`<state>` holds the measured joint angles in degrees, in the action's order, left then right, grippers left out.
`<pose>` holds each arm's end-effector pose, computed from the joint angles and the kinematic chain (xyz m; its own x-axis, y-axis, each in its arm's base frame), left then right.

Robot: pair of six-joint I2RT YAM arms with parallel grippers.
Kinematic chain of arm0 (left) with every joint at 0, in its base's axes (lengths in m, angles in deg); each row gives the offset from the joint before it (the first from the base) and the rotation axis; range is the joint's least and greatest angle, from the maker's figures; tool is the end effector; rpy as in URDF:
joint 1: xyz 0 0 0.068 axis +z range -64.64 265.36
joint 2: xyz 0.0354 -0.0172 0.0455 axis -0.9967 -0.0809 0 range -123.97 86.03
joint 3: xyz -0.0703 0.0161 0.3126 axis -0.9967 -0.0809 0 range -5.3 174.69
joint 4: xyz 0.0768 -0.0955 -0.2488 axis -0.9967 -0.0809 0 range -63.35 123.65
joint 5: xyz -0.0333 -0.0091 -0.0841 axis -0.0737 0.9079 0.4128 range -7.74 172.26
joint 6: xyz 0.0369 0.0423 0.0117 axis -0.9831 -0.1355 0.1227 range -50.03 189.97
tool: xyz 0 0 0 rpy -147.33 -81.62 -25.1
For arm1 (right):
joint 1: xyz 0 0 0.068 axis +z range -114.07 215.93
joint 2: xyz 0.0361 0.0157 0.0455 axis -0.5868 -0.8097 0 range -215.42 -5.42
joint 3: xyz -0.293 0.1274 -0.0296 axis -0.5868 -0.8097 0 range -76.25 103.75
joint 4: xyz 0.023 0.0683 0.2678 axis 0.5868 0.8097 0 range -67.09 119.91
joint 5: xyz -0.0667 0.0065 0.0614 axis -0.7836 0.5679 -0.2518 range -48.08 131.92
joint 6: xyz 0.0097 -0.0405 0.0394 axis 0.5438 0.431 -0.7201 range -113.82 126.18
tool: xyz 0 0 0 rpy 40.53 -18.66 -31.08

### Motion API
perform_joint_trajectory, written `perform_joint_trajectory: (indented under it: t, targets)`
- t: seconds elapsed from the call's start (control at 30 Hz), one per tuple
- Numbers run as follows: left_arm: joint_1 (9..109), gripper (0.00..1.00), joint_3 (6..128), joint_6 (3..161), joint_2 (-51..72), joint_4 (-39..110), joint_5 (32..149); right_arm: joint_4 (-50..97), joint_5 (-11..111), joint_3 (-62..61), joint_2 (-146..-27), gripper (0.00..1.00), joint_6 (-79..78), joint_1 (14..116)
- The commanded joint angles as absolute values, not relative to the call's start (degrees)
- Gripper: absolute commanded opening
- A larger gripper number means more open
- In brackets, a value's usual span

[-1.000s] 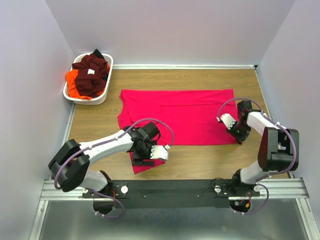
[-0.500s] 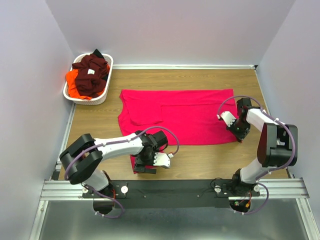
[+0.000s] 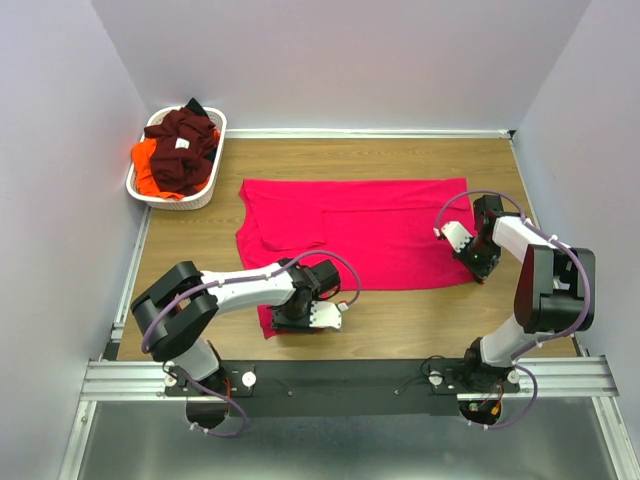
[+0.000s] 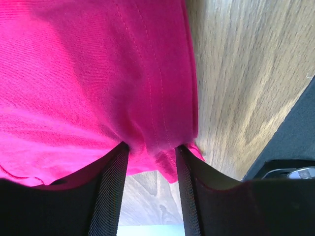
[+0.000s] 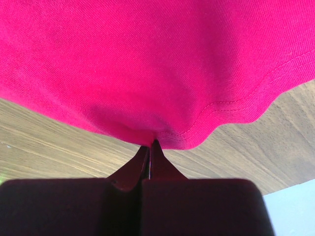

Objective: Fold and stack the t-shirts
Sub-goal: Fold the tshirt

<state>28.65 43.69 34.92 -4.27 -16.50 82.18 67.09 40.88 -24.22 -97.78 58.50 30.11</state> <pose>0.1400 -0.2132 0.1845 0.0308 0.9993 0.0216 0.9994 -0.0306 -0.0135 0.2808 -0.0293 0.1889 -0.6869 -0.7254 -0.0442 -0.7207 0.6878 -0.0868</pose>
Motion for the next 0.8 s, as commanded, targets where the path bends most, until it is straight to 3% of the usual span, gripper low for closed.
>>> perform_joint_trajectory:
  t: [0.0,0.07,0.1,0.13,0.23,0.47,0.77]
  targets:
    - [28.7,0.54,42.2,34.3,-5.0,-15.6,85.9,67.1,40.9,-22.8,-98.1,0.01,58.1,30.3]
    - [28.4,0.54,44.1,33.5,-2.8,-17.4,89.1,67.1,40.8,-22.7,-98.1,0.01,58.3,30.3]
    - [28.3,0.47,44.8,33.7,-2.1,-17.8,90.2,67.1,40.8,-22.7,-98.1,0.01,58.3,30.3]
    - [28.1,0.29,45.5,33.8,-1.5,-18.1,91.1,67.1,40.8,-22.6,-98.1,0.01,58.2,30.3]
    - [27.9,0.02,46.9,34.7,-0.8,-19.2,91.0,67.3,41.2,-22.0,-98.1,0.01,57.9,30.3]
    - [28.1,0.0,47.6,34.0,3.1,-23.9,90.1,69.1,41.3,-20.9,-95.1,0.01,58.1,30.3]
    - [34.6,0.0,58.4,30.4,6.3,-28.9,83.8,71.5,41.4,-16.5,-94.5,0.01,58.0,30.2]
